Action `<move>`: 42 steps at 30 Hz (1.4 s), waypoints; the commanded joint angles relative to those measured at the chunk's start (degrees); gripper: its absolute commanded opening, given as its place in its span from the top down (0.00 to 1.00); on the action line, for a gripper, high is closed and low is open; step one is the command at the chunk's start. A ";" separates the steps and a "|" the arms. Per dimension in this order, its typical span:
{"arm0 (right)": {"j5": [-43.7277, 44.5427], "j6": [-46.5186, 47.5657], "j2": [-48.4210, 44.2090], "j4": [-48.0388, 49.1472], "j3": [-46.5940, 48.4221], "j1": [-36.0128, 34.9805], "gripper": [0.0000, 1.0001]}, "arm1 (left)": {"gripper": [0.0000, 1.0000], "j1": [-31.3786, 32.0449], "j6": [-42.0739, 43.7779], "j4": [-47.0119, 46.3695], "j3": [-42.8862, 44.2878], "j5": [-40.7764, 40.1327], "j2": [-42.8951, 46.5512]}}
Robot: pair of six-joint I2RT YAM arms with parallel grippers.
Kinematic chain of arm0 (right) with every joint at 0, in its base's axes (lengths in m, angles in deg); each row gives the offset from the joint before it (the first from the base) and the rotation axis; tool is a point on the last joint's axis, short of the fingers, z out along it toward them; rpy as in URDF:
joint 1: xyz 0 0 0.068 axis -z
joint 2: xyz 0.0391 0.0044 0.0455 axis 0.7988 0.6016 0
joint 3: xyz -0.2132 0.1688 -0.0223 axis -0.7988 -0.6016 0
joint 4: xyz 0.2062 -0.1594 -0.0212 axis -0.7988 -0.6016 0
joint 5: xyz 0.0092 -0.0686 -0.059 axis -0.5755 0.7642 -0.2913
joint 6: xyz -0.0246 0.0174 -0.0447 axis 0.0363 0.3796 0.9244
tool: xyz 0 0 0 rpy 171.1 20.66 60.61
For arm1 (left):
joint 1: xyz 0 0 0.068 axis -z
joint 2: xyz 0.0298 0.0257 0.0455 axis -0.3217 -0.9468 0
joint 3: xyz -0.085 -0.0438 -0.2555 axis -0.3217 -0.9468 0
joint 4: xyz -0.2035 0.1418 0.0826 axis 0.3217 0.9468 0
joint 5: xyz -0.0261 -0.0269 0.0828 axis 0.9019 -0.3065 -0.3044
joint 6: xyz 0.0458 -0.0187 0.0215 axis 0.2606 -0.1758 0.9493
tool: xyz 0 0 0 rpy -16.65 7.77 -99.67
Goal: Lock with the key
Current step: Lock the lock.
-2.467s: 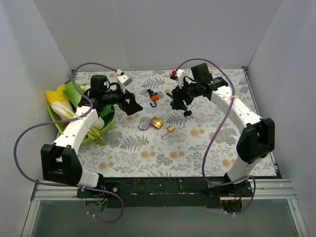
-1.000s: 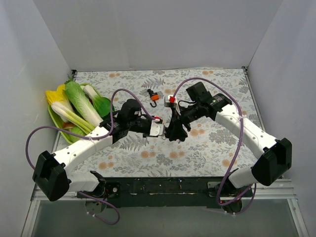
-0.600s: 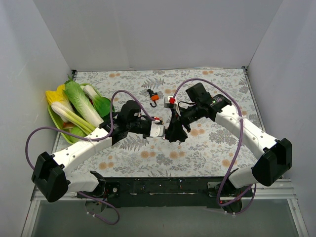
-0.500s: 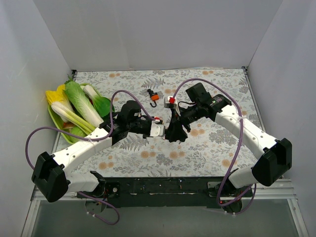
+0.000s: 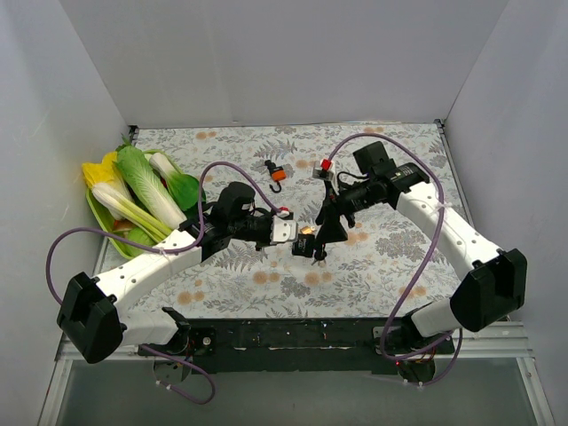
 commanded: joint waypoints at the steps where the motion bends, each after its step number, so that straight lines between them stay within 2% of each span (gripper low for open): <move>1: -5.24 -0.89 2.20 1.44 -2.66 1.22 0.13 | 1.00 0.19 -1.25 -2.97 3.30 3.94 1.81; 4: -10.86 0.60 3.95 1.36 -3.36 1.22 0.17 | 1.00 0.19 -1.78 -2.89 4.18 3.86 1.55; 10: -21.41 5.96 9.39 -5.75 -1.88 1.22 0.29 | 1.00 0.28 0.42 -4.64 2.77 4.21 3.13; 13: -26.33 12.19 12.38 -13.57 -0.82 1.13 0.37 | 1.00 0.28 0.33 -5.87 2.16 3.33 3.39; 17: -31.87 23.09 17.31 -25.26 2.42 0.26 0.42 | 1.00 0.28 -0.37 -7.80 1.63 3.24 3.57; 24: -34.26 21.53 18.64 -25.10 2.52 -0.98 0.54 | 1.00 0.28 -0.20 -8.16 1.63 3.07 3.57; 30: -34.35 19.86 18.11 -25.19 2.70 -1.24 0.81 | 1.00 0.45 -0.02 -7.81 1.45 3.24 3.48; 31: -34.43 19.86 18.02 -25.02 2.78 -1.24 0.96 | 1.00 0.45 -0.19 -7.90 1.54 3.24 3.48; 34: -33.82 15.92 17.50 -22.56 2.61 -1.33 0.99 | 1.00 0.63 -0.37 -7.02 1.80 3.59 3.57; 35: -33.03 14.69 17.23 -21.94 2.44 -1.24 0.99 | 0.71 0.63 0.06 -5.80 2.24 3.77 3.48; 36: -32.50 13.19 16.79 -19.94 2.26 -1.24 0.99 | 0.52 0.63 0.42 -2.83 3.03 3.42 3.48; 37: -32.15 11.79 15.66 -18.61 1.82 -1.16 0.99 | 0.40 0.63 0.51 -1.67 3.21 2.72 3.48; 38: -31.71 10.29 14.95 -17.21 0.86 -0.89 0.99 | 0.17 0.63 0.86 -0.52 3.21 1.76 3.48; 39: -31.27 6.89 14.07 -13.89 0.16 -0.80 0.99 | 0.09 0.63 1.64 2.45 3.47 -0.34 3.57; 42: -28.12 -2.06 9.95 -6.67 -2.74 -0.72 0.99 | 0.06 0.02 4.55 8.16 3.39 -0.80 4.97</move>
